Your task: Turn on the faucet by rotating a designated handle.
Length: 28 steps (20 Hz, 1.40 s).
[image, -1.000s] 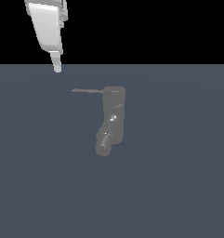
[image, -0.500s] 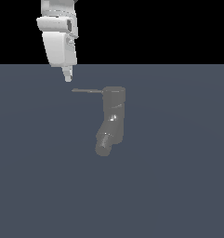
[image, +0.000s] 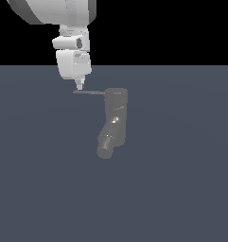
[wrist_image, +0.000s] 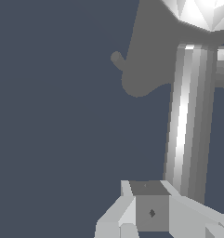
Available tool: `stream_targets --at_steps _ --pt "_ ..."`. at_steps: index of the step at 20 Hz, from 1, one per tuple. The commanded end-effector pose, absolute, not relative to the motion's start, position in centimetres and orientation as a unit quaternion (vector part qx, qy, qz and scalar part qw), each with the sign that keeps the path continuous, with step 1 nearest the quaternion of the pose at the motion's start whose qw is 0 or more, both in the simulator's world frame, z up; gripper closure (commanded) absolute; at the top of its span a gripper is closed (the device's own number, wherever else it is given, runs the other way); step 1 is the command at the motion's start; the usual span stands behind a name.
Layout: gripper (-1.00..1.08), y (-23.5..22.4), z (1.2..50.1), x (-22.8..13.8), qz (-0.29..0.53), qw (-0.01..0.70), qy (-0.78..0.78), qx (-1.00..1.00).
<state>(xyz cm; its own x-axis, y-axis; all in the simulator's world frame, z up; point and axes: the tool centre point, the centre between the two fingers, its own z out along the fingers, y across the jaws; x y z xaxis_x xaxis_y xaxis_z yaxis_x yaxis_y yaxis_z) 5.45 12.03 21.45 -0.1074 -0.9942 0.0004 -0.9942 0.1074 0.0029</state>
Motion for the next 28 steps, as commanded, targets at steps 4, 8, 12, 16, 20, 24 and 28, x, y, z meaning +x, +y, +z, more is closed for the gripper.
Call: stream_targets --at_steps 4,8,12,16,20,24,28 --pt "1.08 11.1 20.5 7.0 0.000 0.001 -0.769 0.640" --pt "1.08 10.7 20.2 7.4 0.000 0.000 -0.777 0.630" --pt "1.08 10.7 20.1 7.5 0.000 0.000 -0.777 0.629" --pt "1.08 10.8 20.1 6.9 0.000 0.000 -0.777 0.629" --pt "1.08 11.0 20.1 5.8 0.000 0.000 -0.777 0.629" --pt "1.08 11.2 20.1 4.6 0.000 0.000 -0.777 0.629" --pt "1.08 11.4 20.1 3.4 0.000 0.000 -0.777 0.629"
